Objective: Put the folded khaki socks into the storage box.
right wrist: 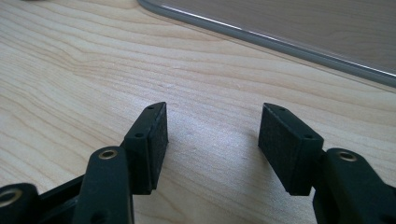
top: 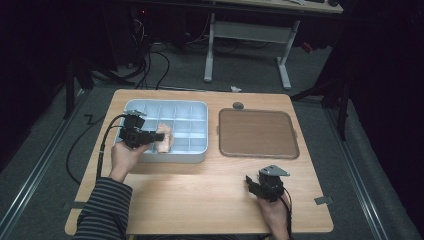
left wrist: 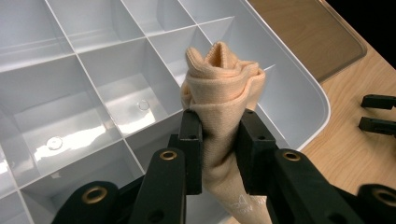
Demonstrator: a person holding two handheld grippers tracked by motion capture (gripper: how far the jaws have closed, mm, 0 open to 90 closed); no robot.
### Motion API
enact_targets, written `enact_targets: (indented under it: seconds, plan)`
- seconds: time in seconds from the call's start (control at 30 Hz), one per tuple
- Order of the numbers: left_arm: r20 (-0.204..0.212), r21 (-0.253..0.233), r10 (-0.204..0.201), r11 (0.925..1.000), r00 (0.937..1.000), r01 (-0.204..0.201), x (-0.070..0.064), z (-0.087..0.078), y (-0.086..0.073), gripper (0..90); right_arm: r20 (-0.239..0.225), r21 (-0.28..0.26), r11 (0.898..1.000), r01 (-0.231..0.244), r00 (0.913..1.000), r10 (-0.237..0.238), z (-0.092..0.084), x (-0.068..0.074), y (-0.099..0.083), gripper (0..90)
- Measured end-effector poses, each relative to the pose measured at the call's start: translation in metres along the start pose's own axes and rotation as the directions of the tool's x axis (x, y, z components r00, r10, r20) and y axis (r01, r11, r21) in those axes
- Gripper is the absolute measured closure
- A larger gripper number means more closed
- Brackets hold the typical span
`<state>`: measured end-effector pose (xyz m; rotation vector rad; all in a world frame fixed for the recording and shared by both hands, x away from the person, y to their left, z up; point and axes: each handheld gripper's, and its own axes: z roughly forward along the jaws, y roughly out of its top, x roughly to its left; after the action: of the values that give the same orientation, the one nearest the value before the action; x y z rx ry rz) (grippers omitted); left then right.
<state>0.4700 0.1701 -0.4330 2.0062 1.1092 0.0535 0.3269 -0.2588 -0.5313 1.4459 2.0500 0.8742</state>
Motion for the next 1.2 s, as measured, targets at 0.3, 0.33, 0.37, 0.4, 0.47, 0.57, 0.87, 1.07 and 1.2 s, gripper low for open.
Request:
enact_targets:
  seconds: [0.3, 0.33, 0.37, 0.4, 0.47, 0.57, 0.87, 1.07, 1.2]
  plan:
    - [-0.005, 0.036, -0.039, 0.9986, 0.9992, 0.039, 0.012, 0.010, 0.000, 73.9, -0.001, 0.000, 1.000, -0.002, 1.0000, 0.002, 0.000, 0.000, 0.000, 42.7]
    - [-0.006, 0.043, -0.039, 0.9983, 0.9992, 0.039, 0.014, 0.011, 0.000, 73.9, -0.001, 0.000, 1.000, -0.002, 1.0000, 0.002, 0.000, 0.000, 0.000, 42.7]
    - [-0.008, 0.052, -0.046, 0.9976, 0.9989, 0.046, 0.015, 0.013, -0.001, 73.9, 0.000, 0.000, 1.000, -0.001, 1.0000, 0.001, 0.000, 0.000, 0.000, 42.7]
    - [-0.009, 0.059, -0.047, 0.9971, 0.9988, 0.048, 0.016, 0.015, -0.001, 73.9, 0.000, 0.000, 1.000, 0.000, 1.0000, 0.000, 0.000, 0.000, 0.000, 42.7]
    - [-0.012, 0.075, -0.053, 0.9957, 0.9985, 0.053, 0.019, 0.018, -0.002, 73.9, -0.001, 0.000, 1.000, -0.001, 1.0000, 0.001, 0.000, 0.000, 0.000, 42.7]
    - [-0.015, 0.094, -0.059, 0.9937, 0.9981, 0.061, 0.022, 0.021, -0.002, 73.9, -0.001, 0.000, 1.000, -0.001, 1.0000, 0.001, 0.000, 0.000, 0.000, 42.7]
    - [-0.023, 0.132, -0.055, 0.9896, 0.9982, 0.058, 0.024, 0.027, -0.003, 74.1, -0.001, 0.000, 1.000, -0.004, 1.0000, 0.004, 0.000, 0.000, 0.000, 42.7]
    - [-0.031, 0.157, -0.039, 0.9866, 0.9988, 0.043, 0.023, 0.030, -0.003, 74.3, -0.001, 0.001, 1.000, -0.004, 1.0000, 0.004, 0.000, 0.000, 0.000, 42.7]
    - [-0.049, 0.186, -0.026, 0.9819, 0.9985, 0.035, 0.021, 0.035, -0.004, 74.7, 0.000, 0.001, 1.000, -0.004, 1.0000, 0.004, 0.000, 0.000, 0.000, 42.7]
